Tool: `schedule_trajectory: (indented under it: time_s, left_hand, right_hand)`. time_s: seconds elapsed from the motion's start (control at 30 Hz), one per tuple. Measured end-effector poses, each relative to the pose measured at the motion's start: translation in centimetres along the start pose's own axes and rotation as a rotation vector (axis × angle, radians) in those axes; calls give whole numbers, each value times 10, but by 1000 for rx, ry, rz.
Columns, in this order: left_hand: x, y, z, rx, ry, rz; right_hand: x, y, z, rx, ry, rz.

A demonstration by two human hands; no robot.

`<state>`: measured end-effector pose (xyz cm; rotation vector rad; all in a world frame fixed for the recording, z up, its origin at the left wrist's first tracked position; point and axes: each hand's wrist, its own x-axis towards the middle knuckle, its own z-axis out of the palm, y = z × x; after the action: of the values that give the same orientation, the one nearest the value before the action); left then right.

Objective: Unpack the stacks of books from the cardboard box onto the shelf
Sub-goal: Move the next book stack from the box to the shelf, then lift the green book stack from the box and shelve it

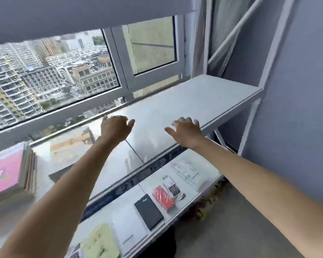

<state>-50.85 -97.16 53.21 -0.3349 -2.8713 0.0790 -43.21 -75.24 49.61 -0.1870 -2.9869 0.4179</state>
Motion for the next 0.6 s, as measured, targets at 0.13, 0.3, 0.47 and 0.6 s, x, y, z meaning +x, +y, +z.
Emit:
schedule_trajectory:
  time_s: [0.13,0.3,0.47,0.6]
  left_hand:
    - [-13,155,-4,-142,-8,203]
    - [-49,359,-13,-186,-6,489]
    - [-100,543,-14,-218,-131,724]
    - [-148,673,-3,-221,-261,879]
  right_hand:
    - [-68,141,-40,-52,-1,175]
    - [-173,299,-87,-105,1,409]
    - [-274,435,-112,-94,-24,654]
    - [-350,535,-106,-73,-75,827]
